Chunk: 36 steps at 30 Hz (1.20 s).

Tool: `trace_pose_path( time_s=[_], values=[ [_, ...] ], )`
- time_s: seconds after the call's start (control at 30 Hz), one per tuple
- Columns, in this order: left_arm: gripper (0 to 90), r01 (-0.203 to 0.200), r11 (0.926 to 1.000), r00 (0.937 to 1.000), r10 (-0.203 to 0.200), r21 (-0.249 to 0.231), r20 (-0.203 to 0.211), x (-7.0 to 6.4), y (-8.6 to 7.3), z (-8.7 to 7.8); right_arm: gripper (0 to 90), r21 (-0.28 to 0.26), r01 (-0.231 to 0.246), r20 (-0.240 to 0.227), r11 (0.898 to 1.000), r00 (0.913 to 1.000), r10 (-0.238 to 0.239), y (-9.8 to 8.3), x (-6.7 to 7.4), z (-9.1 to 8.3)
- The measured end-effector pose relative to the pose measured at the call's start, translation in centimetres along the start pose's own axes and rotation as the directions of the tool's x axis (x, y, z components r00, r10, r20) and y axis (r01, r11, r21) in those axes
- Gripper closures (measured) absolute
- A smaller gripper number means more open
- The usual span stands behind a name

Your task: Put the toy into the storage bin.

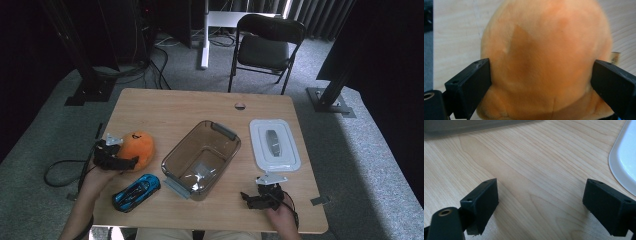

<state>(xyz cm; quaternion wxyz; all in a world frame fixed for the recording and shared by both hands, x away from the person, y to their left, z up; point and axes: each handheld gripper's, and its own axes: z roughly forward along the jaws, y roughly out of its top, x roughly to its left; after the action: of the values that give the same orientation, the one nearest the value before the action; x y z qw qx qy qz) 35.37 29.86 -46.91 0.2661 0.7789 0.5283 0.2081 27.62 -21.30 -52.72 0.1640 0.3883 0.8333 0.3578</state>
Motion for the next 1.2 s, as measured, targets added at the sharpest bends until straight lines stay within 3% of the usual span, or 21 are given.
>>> trace_pose_path(
  time_s=[0.1, 0.17, 0.23, 0.4, 0.6, 0.77, 0.87, 1.03, 1.2],
  values=[
    [5.4, 0.023, 0.9993, 0.9996, -0.023, 0.028, 0.019, 0.4, -0.2, 0.7, 12.7, 0.0, -0.004, 0.004, 1.0, 1.0, 0.004, 0.0, 0.0, 0.0],
    [9.2, 0.015, 0.9993, 0.9994, -0.016, 0.035, 0.029, 0.6, -0.4, 1.0, 12.7, 0.0, -0.004, 0.003, 1.0, 1.0, 0.004, 0.0, 0.0, 0.0],
    [17.3, 0.01, 0.9995, 0.9989, -0.011, 0.029, 0.045, 0.8, -0.5, 1.1, 12.7, 0.0, -0.004, 0.004, 1.0, 1.0, 0.004, 0.0, 0.0, 0.0],
    [44.3, -0.051, 0.9986, 0.9978, 0.051, 0.01, 0.042, 0.3, -0.6, 0.5, 12.7, 0.0, -0.004, 0.003, 1.0, 1.0, 0.004, 0.0, 0.0, 0.0],
    [59.9, -0.058, 0.9979, 0.9973, 0.059, -0.029, 0.044, 0.2, -0.6, -0.3, 12.7, 0.0, -0.004, 0.003, 1.0, 1.0, 0.004, 0.0, 0.0, 0.0],
    [61.1, -0.025, 0.9992, 0.9977, 0.027, -0.031, 0.062, 0.4, 0.1, -0.9, 12.7, 0.0, -0.004, 0.003, 1.0, 1.0, 0.004, 0.0, 0.0, 0.0],
    [62.9, -0.027, 0.9989, 0.9976, 0.03, -0.037, 0.062, 0.4, 0.5, -1.4, 12.7, -0.001, -0.004, 0.002, 1.0, 1.0, 0.004, 0.0, 0.0, 0.0],
    [62.8, -0.003, 0.9974, 0.9956, 0.01, -0.072, 0.094, 0.5, 1.2, -2.5, 12.7, -0.001, -0.005, 0.004, 1.0, 1.0, 0.005, 0.0, 0.0, 0.0],
    [62.9, -0.025, 0.9954, 0.9946, 0.034, -0.092, 0.098, 0.1, 2.0, -3.7, 12.7, -0.001, -0.005, 0.004, 1.0, 1.0, 0.005, 0.0, 0.0, 0.0]
  ],
)
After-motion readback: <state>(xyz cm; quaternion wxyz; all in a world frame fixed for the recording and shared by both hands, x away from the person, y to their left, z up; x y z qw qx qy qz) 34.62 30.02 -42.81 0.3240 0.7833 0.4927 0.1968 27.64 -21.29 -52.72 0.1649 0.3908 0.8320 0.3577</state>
